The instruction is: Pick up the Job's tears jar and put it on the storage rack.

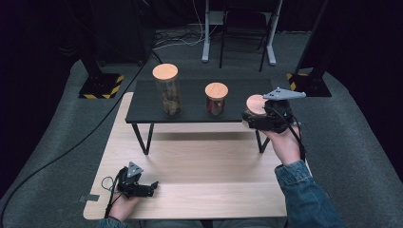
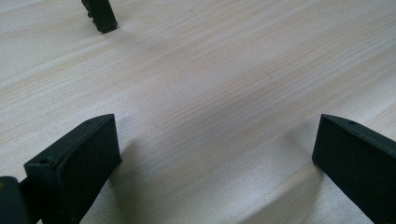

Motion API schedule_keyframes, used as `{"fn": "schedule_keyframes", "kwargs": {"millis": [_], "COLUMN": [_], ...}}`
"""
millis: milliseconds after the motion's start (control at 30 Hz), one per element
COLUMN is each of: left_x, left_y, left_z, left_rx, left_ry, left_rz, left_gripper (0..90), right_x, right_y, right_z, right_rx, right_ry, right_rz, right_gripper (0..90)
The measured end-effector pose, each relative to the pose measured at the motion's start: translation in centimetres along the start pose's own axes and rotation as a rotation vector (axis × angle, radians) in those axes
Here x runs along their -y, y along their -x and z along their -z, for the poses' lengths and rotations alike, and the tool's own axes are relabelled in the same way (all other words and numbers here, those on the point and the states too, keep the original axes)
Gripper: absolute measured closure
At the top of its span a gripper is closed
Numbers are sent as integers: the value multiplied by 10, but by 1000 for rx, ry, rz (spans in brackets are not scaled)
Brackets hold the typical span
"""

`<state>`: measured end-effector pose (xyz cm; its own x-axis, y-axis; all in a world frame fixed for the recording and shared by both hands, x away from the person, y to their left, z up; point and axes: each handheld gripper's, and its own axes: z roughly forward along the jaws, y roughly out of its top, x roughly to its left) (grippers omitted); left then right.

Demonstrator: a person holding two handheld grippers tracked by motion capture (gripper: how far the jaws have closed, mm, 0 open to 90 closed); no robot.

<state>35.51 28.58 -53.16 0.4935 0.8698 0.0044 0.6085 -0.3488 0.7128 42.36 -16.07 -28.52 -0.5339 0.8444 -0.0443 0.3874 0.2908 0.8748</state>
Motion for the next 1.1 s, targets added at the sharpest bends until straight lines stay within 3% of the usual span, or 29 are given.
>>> {"fn": "schedule_keyframes", "kwargs": {"millis": [1100], "left_x": [0], "left_y": [0], "left_z": [0], "left_rx": [1], "left_ry": [0], "left_rz": [-1], "left_gripper": [5], "right_x": [-18], "right_y": [23], "right_z": [-34], "right_rx": [88], "right_ry": [-38], "right_rz": [-25], "right_gripper": [250]}}
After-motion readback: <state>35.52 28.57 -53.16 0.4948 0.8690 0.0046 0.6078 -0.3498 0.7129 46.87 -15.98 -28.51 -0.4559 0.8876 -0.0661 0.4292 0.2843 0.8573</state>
